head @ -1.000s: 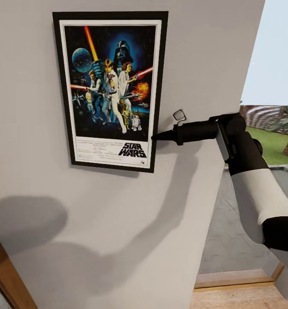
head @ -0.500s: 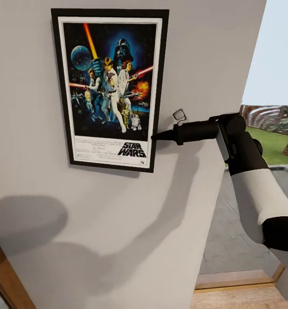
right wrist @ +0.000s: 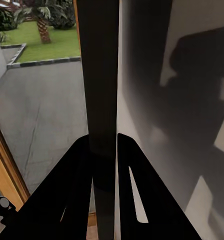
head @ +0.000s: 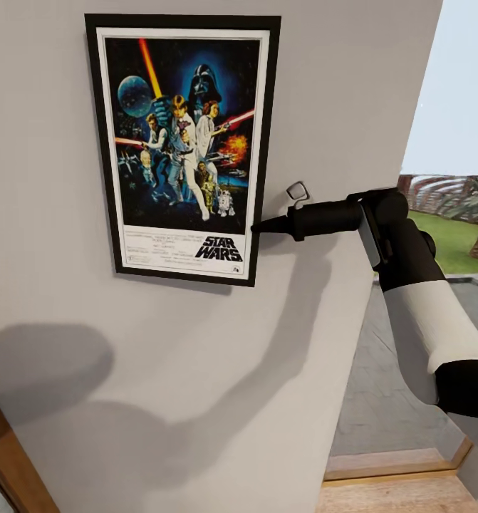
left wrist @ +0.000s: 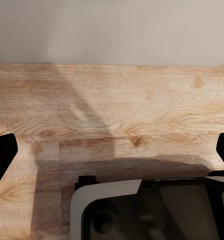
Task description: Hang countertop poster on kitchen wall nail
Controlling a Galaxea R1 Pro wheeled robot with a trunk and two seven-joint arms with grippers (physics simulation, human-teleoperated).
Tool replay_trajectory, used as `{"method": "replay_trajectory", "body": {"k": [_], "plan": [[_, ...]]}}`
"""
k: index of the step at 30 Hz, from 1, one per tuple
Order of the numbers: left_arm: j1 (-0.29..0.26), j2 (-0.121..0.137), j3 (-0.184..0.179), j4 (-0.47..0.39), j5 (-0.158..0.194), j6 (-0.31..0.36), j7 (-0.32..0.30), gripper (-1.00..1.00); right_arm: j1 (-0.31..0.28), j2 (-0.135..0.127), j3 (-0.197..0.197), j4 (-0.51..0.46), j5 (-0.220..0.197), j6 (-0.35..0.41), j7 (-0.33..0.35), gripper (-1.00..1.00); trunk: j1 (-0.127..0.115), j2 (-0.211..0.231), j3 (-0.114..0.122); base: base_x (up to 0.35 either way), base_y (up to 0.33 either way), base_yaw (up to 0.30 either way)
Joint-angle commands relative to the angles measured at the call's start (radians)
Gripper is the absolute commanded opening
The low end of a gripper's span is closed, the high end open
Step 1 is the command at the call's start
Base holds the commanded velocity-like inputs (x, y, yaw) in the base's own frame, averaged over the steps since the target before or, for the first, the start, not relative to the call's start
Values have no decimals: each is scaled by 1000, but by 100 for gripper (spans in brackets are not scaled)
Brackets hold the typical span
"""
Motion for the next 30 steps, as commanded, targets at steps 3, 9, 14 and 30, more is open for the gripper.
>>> {"method": "replay_trajectory", "body": {"k": [3, 9, 14, 30], "plan": [[1, 0, 4, -1, -1, -1, -5, 100, 0, -1, 2, 2, 11, 10, 2, -100, 0, 0, 0, 0, 0, 0], [0, 0, 4, -1, -1, -1, -5, 100, 0, -1, 2, 2, 11, 10, 2, -100, 0, 0, 0, 0, 0, 0], [0, 0, 4, -1, -1, -1, -5, 100, 0, -1, 2, 0, 11, 10, 2, -100, 0, 0, 0, 0, 0, 0], [0, 0, 4, -1, -1, -1, -5, 100, 1, -1, 2, -3, 11, 10, 2, -100, 0, 0, 0, 0, 0, 0]]}}
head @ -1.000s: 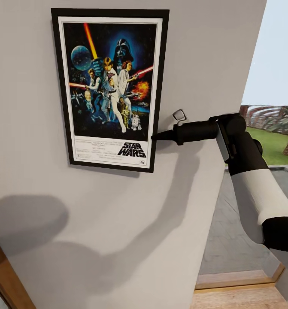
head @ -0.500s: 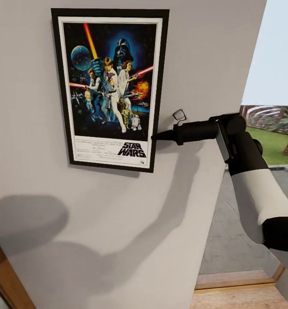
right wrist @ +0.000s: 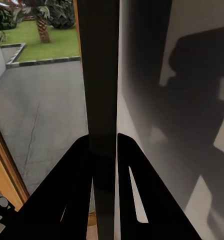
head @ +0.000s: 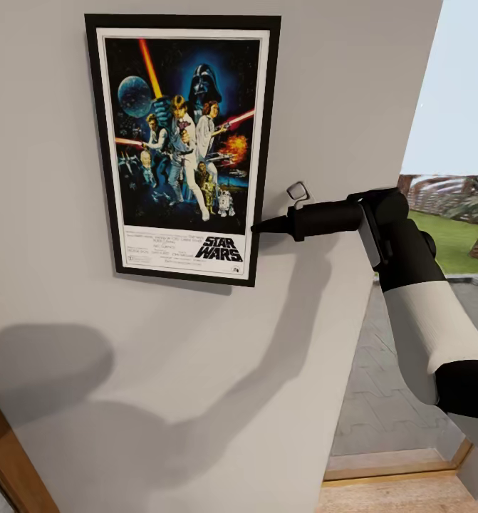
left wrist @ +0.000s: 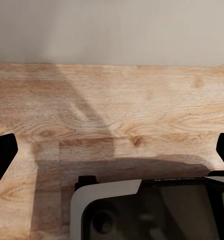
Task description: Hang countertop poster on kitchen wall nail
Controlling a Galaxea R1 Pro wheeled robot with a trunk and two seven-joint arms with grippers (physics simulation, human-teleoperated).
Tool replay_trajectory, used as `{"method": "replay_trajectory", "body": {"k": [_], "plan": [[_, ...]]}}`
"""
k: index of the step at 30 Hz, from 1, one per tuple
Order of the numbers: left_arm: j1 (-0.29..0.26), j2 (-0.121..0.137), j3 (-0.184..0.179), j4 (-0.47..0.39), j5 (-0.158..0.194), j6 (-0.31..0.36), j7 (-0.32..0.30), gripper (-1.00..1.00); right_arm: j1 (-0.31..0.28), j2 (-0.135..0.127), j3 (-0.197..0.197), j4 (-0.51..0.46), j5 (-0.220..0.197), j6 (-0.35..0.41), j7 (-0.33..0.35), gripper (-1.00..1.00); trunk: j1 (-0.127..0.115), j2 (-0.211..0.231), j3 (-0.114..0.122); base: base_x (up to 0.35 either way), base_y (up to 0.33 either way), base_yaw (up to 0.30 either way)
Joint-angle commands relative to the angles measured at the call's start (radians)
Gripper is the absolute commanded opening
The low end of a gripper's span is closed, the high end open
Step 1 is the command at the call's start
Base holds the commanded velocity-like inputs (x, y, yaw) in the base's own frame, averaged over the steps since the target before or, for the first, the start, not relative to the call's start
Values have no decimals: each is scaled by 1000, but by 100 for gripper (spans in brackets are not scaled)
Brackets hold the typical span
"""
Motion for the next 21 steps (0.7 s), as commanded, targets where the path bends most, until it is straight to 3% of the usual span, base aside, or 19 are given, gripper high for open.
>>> {"method": "replay_trajectory", "body": {"k": [1, 21], "plan": [[0, 0, 4, -1, -1, -1, -5, 100, 0, -1, 2, 2, 8, 11, 2, -100, 0, 0, 0, 0, 0, 0], [0, 0, 4, -1, -1, -1, -5, 100, 19, -2, 2, -55, 7, 3, 9, -100, 0, 0, 0, 0, 0, 0]]}}
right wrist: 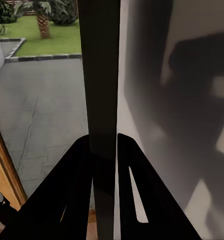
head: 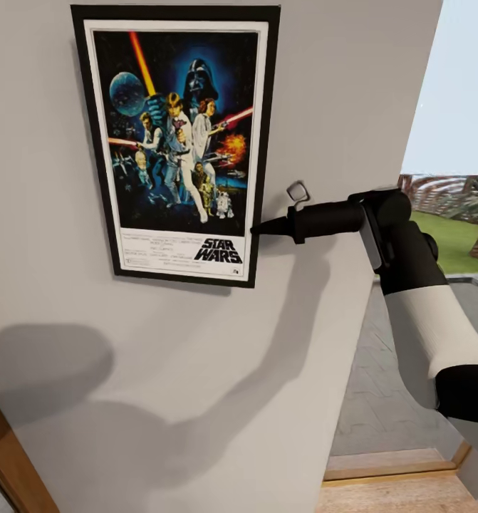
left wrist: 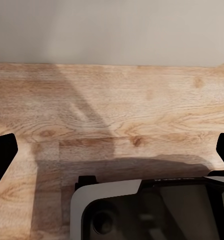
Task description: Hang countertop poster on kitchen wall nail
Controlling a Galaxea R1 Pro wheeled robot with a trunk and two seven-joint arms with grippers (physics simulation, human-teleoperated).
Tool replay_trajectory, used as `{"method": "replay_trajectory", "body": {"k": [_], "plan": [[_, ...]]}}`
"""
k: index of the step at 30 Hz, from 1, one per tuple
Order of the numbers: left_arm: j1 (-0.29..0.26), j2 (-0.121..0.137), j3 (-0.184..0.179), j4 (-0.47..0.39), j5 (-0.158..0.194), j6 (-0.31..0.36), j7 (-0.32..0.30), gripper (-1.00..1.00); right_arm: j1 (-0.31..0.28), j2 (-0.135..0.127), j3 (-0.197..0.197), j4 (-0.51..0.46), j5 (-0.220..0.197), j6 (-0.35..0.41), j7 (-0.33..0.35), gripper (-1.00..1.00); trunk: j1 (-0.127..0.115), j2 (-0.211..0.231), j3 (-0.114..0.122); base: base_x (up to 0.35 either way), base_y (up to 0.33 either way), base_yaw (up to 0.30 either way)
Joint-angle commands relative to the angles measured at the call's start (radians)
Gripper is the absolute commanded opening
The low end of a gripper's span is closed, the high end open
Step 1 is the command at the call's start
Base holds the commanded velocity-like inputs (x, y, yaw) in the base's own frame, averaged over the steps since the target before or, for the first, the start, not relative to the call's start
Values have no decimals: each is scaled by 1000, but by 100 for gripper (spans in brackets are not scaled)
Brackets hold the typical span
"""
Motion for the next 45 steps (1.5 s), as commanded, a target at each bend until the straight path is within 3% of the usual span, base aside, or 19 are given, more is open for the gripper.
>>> {"method": "replay_trajectory", "body": {"k": [1, 35, 45], "plan": [[0, 0, 4, -1, -1, -1, -5, 100, 4, -1, 1, -4, -2, 13, 3, -100, 0, -1, 0, 0, 0, 0], [0, 0, 4, -1, -1, -1, -5, 100, 85, -1, 3, -11, -2, -55, 7, -100, 0, -1, 0, 0, 0, 0], [0, 0, 4, -1, -1, -1, -5, 100, 107, -1, 3, -10, -3, -109, 8, -100, 0, -1, 0, 0, 0, 0]]}}
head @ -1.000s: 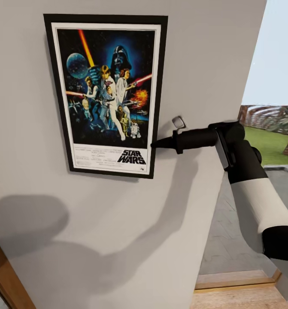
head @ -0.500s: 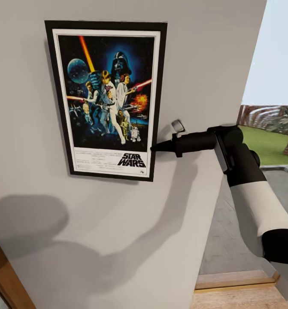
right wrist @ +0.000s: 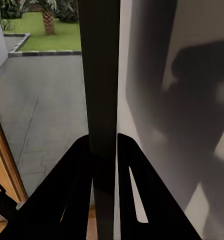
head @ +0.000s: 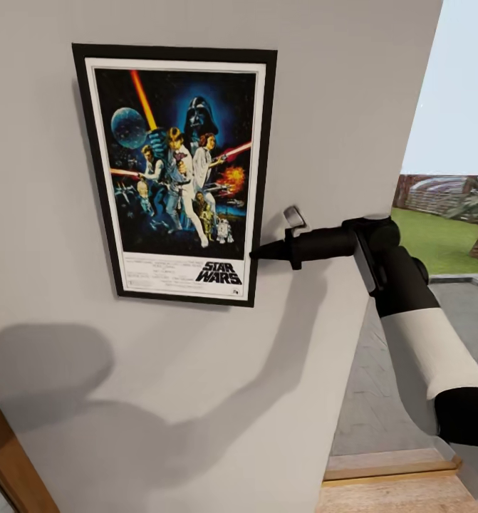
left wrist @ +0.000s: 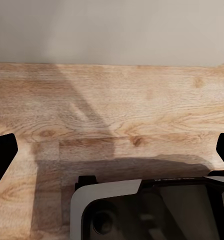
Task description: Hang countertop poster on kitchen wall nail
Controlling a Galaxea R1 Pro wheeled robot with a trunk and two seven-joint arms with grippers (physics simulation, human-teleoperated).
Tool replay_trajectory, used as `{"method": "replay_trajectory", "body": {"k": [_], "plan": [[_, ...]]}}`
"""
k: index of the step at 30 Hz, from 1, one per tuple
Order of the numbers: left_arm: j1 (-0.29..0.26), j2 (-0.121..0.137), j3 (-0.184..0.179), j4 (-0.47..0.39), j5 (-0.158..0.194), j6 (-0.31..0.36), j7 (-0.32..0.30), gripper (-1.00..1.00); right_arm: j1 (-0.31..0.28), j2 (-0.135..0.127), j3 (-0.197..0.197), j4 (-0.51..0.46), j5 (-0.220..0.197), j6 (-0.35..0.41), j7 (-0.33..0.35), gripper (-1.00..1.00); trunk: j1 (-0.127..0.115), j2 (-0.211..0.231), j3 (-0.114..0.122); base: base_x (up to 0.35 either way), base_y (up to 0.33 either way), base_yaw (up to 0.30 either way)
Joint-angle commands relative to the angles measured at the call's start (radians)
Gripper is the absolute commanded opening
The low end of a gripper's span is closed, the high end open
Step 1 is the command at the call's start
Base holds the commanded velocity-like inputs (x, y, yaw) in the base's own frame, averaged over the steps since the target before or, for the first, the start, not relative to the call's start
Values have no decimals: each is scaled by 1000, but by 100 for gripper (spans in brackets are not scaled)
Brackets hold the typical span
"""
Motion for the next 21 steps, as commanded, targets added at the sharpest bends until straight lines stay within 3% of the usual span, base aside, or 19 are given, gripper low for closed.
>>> {"method": "replay_trajectory", "body": {"k": [1, 21], "plan": [[0, 0, 4, -1, -1, -1, -5, 100, 3, -1, 1, 0, -2, 11, 3, -100, 0, -1, 0, 0, 0, 0], [0, 0, 4, -1, -1, -1, -5, 100, 26, -1, 2, 0, -2, 4, 3, -100, 0, -1, 0, 0, 0, 0]]}}
